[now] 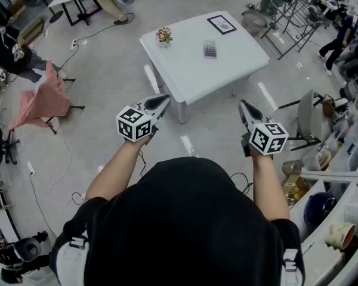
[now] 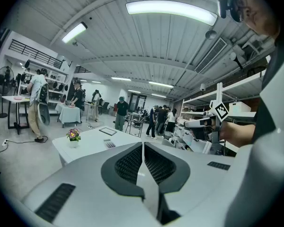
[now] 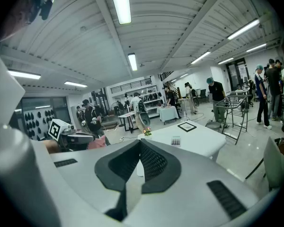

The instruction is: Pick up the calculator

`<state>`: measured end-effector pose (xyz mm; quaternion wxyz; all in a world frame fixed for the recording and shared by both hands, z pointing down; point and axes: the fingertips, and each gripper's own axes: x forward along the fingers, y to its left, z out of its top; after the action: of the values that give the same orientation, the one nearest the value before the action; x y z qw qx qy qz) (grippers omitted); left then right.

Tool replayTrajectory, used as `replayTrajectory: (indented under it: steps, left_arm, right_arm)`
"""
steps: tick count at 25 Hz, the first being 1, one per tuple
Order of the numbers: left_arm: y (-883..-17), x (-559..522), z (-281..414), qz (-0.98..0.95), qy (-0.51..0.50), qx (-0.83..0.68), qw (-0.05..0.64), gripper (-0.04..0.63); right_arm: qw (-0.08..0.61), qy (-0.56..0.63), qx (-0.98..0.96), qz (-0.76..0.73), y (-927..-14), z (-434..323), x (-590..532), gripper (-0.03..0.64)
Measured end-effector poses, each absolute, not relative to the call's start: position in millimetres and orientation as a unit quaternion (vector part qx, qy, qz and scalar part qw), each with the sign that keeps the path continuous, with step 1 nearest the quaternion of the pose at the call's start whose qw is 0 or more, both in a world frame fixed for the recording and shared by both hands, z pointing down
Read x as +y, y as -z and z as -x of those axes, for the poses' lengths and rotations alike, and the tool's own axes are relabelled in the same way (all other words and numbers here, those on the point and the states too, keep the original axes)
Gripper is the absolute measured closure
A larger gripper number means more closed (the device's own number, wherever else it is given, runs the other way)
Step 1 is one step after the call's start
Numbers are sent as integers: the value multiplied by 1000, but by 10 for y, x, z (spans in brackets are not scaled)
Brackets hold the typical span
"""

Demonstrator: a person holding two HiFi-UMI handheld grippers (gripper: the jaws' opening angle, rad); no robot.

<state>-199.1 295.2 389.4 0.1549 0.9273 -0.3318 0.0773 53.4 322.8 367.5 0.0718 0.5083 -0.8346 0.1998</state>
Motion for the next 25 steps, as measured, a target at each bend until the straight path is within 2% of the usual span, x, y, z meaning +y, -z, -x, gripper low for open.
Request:
replayTrajectory:
  steps: [25]
  left_arm:
    - [-4094, 2805, 2047, -932, -103, -306, 163, 565]
  right_arm:
    - [63, -223, -819, -524, -3861, -499, 3086, 609]
